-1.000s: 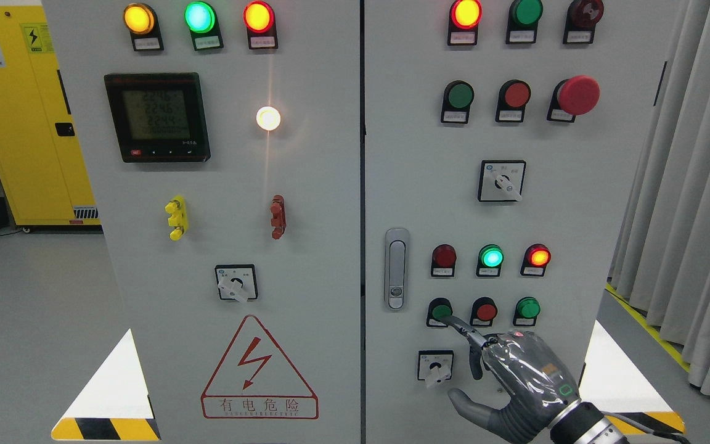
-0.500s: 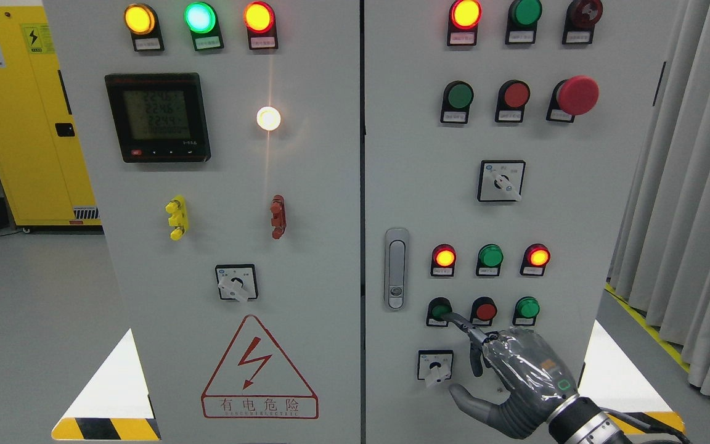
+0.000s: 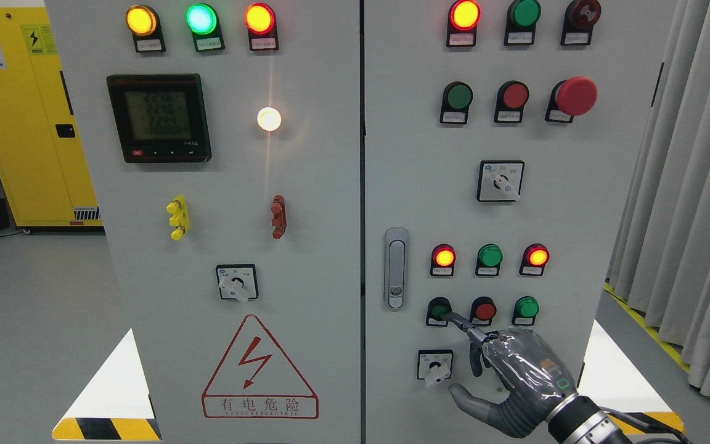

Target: Press green start button

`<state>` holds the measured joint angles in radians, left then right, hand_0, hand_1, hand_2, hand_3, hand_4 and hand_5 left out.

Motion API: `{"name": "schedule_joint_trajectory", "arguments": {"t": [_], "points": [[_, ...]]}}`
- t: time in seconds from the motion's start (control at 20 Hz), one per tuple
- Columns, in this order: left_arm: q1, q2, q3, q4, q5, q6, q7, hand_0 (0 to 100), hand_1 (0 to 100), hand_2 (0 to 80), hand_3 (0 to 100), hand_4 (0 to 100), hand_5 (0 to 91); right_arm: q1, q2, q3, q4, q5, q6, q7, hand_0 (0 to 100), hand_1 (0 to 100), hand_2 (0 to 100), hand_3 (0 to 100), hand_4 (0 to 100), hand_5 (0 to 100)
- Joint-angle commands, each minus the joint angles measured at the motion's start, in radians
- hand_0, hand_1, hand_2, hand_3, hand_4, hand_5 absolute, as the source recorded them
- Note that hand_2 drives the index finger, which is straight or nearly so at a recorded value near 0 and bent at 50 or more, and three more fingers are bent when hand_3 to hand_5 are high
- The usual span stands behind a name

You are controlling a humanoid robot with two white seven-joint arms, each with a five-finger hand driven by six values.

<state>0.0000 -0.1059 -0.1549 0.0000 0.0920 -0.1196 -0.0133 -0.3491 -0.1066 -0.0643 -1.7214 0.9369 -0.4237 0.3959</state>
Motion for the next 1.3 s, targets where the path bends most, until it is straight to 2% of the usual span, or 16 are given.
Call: {"name": "schedule_joint_trajectory", "arguments": {"t": [0.0, 0.1, 0.3, 0.35, 0.4, 0.5, 0.6, 0.7, 0.8, 0.85, 0.9, 1.1, 1.25], "points": [[-0.026, 0.0, 0.0, -0.028, 0.0, 0.005, 0.0, 12, 56, 0.0, 0, 0, 0.0, 0.041, 0.007, -0.005, -0.105, -0.007, -0.007, -0.008, 49, 63, 0, 74, 78, 76], [-0.026, 0.0, 0.0, -0.028, 0.0, 0.005, 0.0, 12, 56, 0.0, 0, 0, 0.0, 0.07, 0.008, -0.003, -0.144, -0.055, -0.007, -0.012, 51, 62, 0, 74, 78, 74], [-0.026, 0.0, 0.0, -0.028, 0.0, 0.005, 0.0, 12, 56, 0.0, 0, 0, 0.0, 0.119, 0.027, -0.002, -0.217, -0.248, 0.0, -0.008, 52, 60, 0, 68, 70, 58], [-0.026, 0.0, 0.0, -0.028, 0.0, 0.005, 0.0, 12, 56, 0.0, 0, 0, 0.0, 0.128, 0.036, 0.001, -0.227, -0.312, 0.009, -0.008, 52, 60, 0, 41, 45, 35], [-0.026, 0.0, 0.0, -0.028, 0.0, 0.006, 0.0, 12, 56, 0.0, 0, 0, 0.0, 0.137, 0.039, 0.004, -0.233, -0.378, 0.022, -0.006, 52, 60, 0, 37, 42, 34], [-0.026, 0.0, 0.0, -0.028, 0.0, 0.005, 0.0, 12, 56, 0.0, 0, 0, 0.0, 0.172, 0.041, 0.014, -0.253, -0.53, 0.071, -0.005, 51, 60, 0, 18, 21, 20], [-0.026, 0.0, 0.0, -0.028, 0.0, 0.005, 0.0, 12, 56, 0.0, 0, 0, 0.0, 0.217, 0.05, 0.04, -0.282, -0.656, 0.138, -0.005, 52, 60, 0, 13, 19, 15], [-0.026, 0.0, 0.0, -0.028, 0.0, 0.006, 0.0, 12, 56, 0.0, 0, 0, 0.0, 0.246, 0.061, 0.058, -0.3, -0.713, 0.195, -0.005, 52, 60, 0, 10, 16, 11], [-0.026, 0.0, 0.0, -0.028, 0.0, 0.006, 0.0, 12, 56, 0.0, 0, 0, 0.0, 0.272, 0.062, 0.075, -0.302, -0.763, 0.207, -0.005, 55, 59, 0, 6, 12, 5], [-0.026, 0.0, 0.0, -0.028, 0.0, 0.005, 0.0, 12, 56, 0.0, 0, 0, 0.0, 0.292, 0.062, 0.081, -0.303, -0.799, 0.209, -0.005, 55, 59, 0, 6, 12, 5], [-0.026, 0.0, 0.0, -0.028, 0.0, 0.005, 0.0, 12, 56, 0.0, 0, 0, 0.0, 0.308, 0.062, 0.086, -0.305, -0.832, 0.209, -0.005, 58, 58, 0, 0, 7, 0], [-0.026, 0.0, 0.0, -0.028, 0.0, 0.005, 0.0, 12, 56, 0.0, 0, 0, 0.0, 0.34, 0.062, 0.09, -0.342, -0.912, 0.267, -0.003, 56, 57, 0, 0, 7, 0], [-0.026, 0.0, 0.0, -0.028, 0.0, 0.005, 0.0, 12, 56, 0.0, 0, 0, 0.0, 0.351, 0.062, 0.095, -0.348, -0.914, 0.267, -0.003, 51, 57, 0, 0, 7, 0]]}}
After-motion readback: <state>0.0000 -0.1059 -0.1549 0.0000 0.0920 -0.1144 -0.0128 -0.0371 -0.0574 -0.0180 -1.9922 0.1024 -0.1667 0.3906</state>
